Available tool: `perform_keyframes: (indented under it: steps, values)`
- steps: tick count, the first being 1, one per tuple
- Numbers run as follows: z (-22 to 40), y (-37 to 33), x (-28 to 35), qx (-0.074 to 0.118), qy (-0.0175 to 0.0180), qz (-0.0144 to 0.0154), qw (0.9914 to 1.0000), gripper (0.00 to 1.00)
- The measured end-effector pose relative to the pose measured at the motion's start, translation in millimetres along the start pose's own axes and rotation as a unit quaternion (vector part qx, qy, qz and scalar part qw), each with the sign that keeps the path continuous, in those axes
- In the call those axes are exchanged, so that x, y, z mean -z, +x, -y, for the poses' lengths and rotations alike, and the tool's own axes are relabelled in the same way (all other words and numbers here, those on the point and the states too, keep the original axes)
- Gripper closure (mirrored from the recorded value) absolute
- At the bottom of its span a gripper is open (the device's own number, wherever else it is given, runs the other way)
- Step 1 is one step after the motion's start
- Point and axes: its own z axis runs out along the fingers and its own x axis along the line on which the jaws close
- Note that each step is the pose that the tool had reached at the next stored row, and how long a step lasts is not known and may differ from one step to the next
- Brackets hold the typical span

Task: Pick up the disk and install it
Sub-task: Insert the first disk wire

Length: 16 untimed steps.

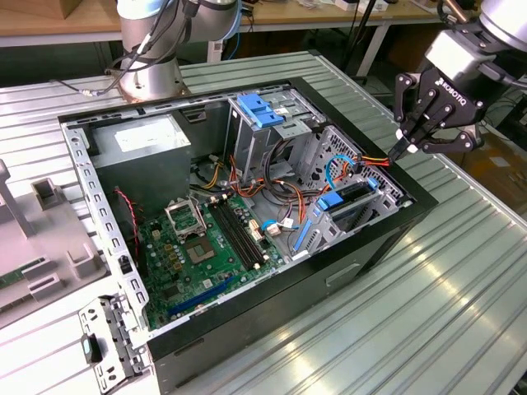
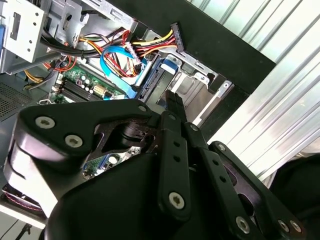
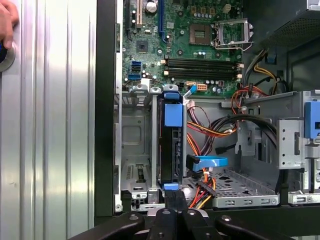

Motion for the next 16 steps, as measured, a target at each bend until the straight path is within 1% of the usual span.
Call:
perform_keyframes:
  steps: [6, 9, 16]
  values:
    - [0.0, 0.0, 0.0, 0.013, -0.0015, -0.0003, 0.99992, 0.89]
    - [0.0, 0.0, 0.0, 0.022, -0.0027, -0.0005, 0.99975, 0.89]
    - [0.0, 0.0, 0.0, 0.045, -0.0054, -0.0011, 0.99896, 0.89]
